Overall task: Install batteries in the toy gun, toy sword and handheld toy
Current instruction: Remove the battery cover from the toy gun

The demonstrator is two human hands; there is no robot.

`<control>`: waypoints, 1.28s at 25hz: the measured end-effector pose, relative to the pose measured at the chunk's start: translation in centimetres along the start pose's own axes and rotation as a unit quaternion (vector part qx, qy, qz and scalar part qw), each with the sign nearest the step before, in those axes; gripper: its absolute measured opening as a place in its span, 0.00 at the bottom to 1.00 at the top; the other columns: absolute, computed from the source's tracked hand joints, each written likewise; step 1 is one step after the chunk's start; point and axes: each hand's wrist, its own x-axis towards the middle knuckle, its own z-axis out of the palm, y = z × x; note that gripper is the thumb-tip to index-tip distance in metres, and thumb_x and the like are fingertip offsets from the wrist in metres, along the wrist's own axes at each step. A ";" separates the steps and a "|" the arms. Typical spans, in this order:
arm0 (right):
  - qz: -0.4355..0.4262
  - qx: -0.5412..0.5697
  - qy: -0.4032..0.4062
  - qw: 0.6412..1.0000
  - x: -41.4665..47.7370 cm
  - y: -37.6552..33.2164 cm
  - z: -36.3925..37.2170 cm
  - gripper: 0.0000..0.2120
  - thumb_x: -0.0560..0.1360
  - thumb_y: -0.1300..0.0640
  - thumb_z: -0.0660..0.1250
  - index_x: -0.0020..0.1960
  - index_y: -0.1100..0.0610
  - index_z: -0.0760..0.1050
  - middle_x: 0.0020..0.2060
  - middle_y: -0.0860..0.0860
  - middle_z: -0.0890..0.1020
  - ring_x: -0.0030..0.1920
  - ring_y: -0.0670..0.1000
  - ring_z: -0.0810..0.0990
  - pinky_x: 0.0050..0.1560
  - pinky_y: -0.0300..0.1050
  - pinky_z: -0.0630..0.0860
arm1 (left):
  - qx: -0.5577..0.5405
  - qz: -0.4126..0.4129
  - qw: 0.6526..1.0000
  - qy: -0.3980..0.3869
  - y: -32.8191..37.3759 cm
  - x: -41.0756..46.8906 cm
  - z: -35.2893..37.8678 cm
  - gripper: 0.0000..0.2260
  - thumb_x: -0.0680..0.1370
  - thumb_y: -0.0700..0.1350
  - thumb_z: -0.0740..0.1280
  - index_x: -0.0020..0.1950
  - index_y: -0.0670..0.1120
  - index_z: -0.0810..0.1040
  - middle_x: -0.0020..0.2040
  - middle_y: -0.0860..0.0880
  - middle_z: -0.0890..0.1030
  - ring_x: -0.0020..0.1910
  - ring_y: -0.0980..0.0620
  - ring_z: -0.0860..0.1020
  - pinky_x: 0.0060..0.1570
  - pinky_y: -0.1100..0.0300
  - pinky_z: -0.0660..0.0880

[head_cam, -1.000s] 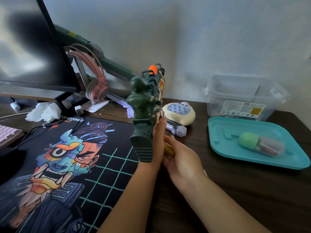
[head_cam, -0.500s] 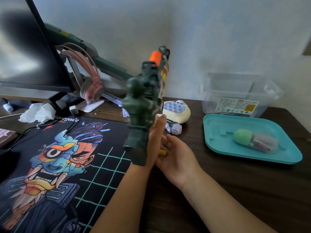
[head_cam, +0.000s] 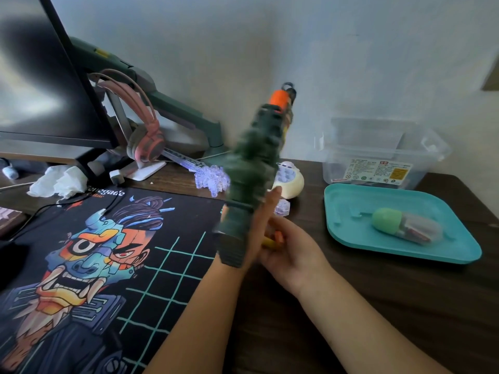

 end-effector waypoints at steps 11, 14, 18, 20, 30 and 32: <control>-0.363 -0.744 0.012 0.561 -3.1 -3.8 2.0 0.01 0.75 0.50 0.69 0.46 0.45 0.78 0.34 0.37 0.79 0.36 0.39 0.77 0.32 0.31 0.70 | -0.222 -0.101 0.969 0.052 2.0 0.7 -2.4 0.10 0.80 0.50 0.65 0.53 0.44 0.78 0.35 0.46 0.80 0.33 0.52 0.78 0.37 0.58 0.77; -0.378 -0.841 -0.037 0.386 -2.3 -4.3 3.2 0.05 0.77 0.48 0.65 0.51 0.44 0.78 0.46 0.42 0.79 0.47 0.46 0.77 0.44 0.44 0.75 | -0.200 -0.108 0.973 0.043 1.7 0.8 -2.6 0.13 0.79 0.50 0.67 0.59 0.43 0.81 0.45 0.43 0.83 0.42 0.47 0.82 0.45 0.53 0.78; -0.374 -0.868 -0.056 0.321 -1.6 -4.3 4.4 0.15 0.80 0.48 0.59 0.66 0.41 0.71 0.56 0.46 0.79 0.55 0.48 0.77 0.50 0.45 0.74 | -0.186 -0.120 0.975 0.036 1.7 0.7 -2.9 0.17 0.78 0.52 0.68 0.62 0.44 0.81 0.53 0.42 0.85 0.51 0.44 0.83 0.49 0.50 0.79; -0.368 -0.885 -0.051 0.281 -1.6 -4.3 4.8 0.17 0.80 0.47 0.60 0.68 0.42 0.68 0.59 0.47 0.78 0.57 0.49 0.76 0.49 0.44 0.73 | -0.180 -0.115 0.976 0.038 1.7 0.7 -3.0 0.17 0.78 0.52 0.69 0.62 0.44 0.81 0.53 0.42 0.85 0.49 0.45 0.83 0.48 0.50 0.79; -0.252 -0.959 -0.064 0.116 1.2 -4.9 5.5 0.19 0.80 0.50 0.59 0.69 0.55 0.66 0.63 0.53 0.75 0.61 0.53 0.75 0.52 0.46 0.70 | -0.082 -0.111 0.990 0.029 0.7 1.0 -3.3 0.17 0.74 0.58 0.69 0.55 0.49 0.85 0.51 0.45 0.86 0.49 0.46 0.84 0.48 0.49 0.79; -0.265 -0.957 -0.088 0.074 0.8 -4.5 5.6 0.14 0.82 0.55 0.57 0.66 0.57 0.68 0.59 0.54 0.77 0.56 0.52 0.77 0.39 0.44 0.69 | -0.087 -0.117 0.988 0.040 0.7 0.9 -3.3 0.17 0.73 0.58 0.70 0.56 0.50 0.84 0.53 0.45 0.86 0.55 0.44 0.83 0.55 0.46 0.79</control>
